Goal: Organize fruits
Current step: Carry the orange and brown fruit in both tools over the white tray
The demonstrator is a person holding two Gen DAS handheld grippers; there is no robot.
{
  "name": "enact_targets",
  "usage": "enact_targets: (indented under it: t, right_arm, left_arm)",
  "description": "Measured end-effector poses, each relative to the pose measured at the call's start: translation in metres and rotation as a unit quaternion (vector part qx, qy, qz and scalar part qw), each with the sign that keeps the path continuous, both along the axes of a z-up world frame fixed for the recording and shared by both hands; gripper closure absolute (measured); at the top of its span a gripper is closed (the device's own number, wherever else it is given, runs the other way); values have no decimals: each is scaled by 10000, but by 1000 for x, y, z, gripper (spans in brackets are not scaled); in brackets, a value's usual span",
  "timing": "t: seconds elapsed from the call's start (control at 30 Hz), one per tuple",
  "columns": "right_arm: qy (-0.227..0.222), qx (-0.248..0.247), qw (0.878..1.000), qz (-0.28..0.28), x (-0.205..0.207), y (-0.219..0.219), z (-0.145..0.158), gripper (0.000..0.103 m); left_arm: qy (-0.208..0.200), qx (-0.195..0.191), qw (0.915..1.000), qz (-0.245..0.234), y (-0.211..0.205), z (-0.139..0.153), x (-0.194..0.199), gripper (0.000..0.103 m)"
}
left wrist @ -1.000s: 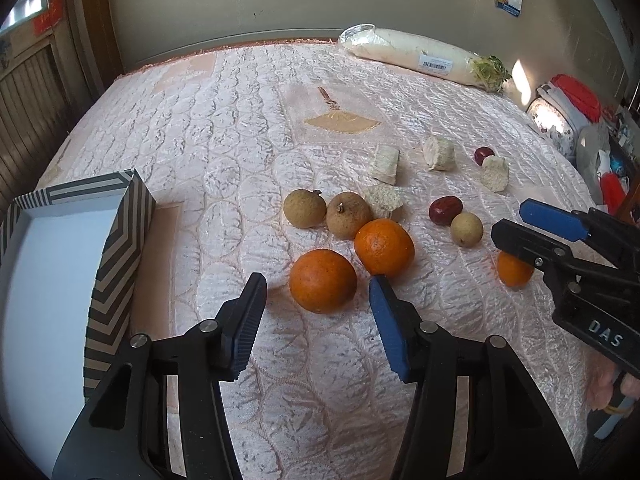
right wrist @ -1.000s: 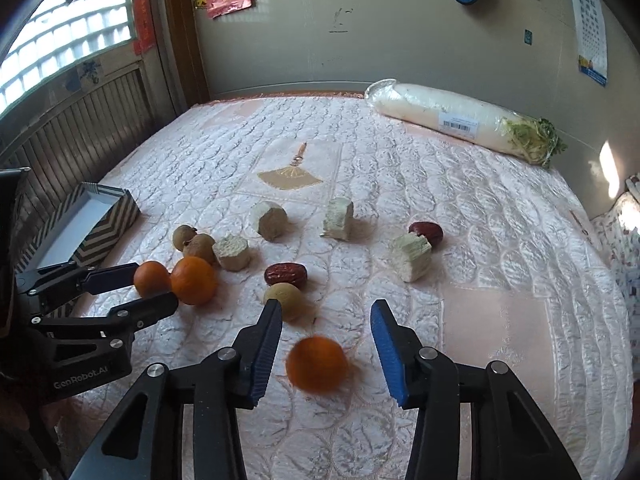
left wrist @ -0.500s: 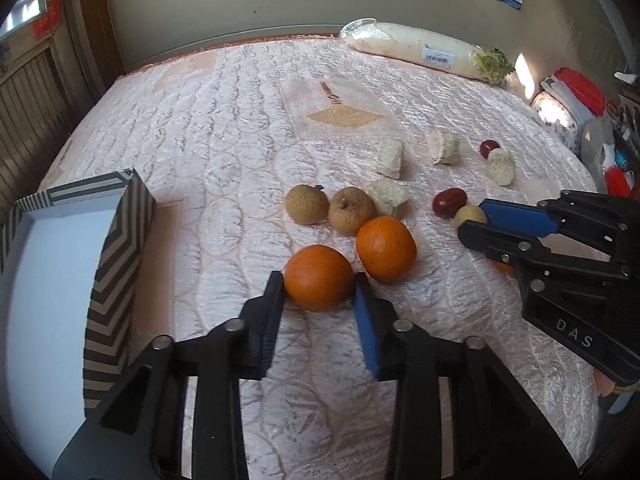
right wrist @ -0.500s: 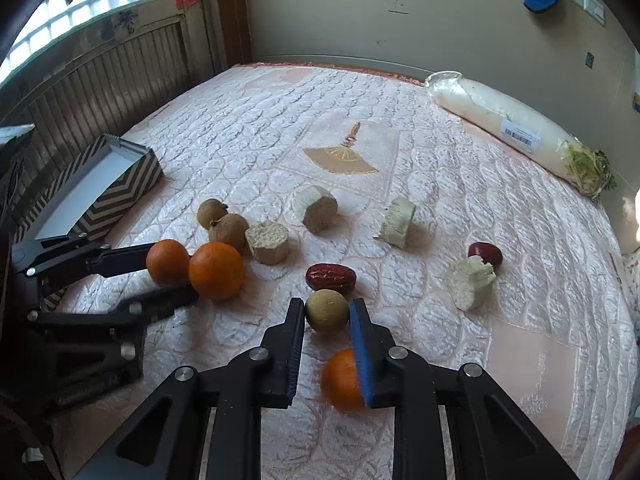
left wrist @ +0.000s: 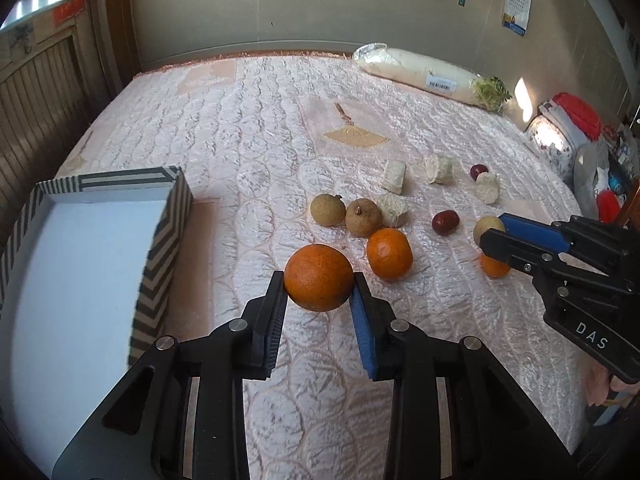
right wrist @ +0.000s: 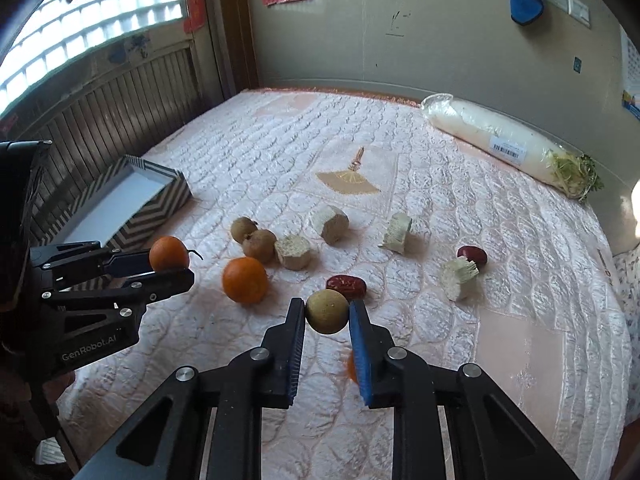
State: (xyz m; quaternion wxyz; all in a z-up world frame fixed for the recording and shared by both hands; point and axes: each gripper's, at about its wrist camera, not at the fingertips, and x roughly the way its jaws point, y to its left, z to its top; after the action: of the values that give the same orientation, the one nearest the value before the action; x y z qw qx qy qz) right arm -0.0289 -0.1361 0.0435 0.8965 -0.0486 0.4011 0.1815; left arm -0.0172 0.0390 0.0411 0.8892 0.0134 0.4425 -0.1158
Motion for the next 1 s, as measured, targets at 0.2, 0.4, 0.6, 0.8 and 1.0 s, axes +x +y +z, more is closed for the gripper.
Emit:
enact_targets:
  t: [0.2,0.4,0.6,0.8,1.0]
  right_arm:
    - [-121,131,9998,126,-12,17,11,81]
    - [-163,159,9993,310,-17,40,16,81]
    - [-202,217,9981,531,-16,66,21,81]
    - [-238,272,9961,801,-8,98,26,81]
    - [-235,248,9935,1087,4,132,27,81]
  left_arm:
    - [-114,33,9997,192,14,15,-11,72]
    - [-221,91,9989,408,32,26,-18,72]
    - [-329,210,9967,707,57,36,-19,72]
    - [-341,333,9932,1059,89,40,-11,72]
    - [-258,423,9890,1392,122,37,2,72]
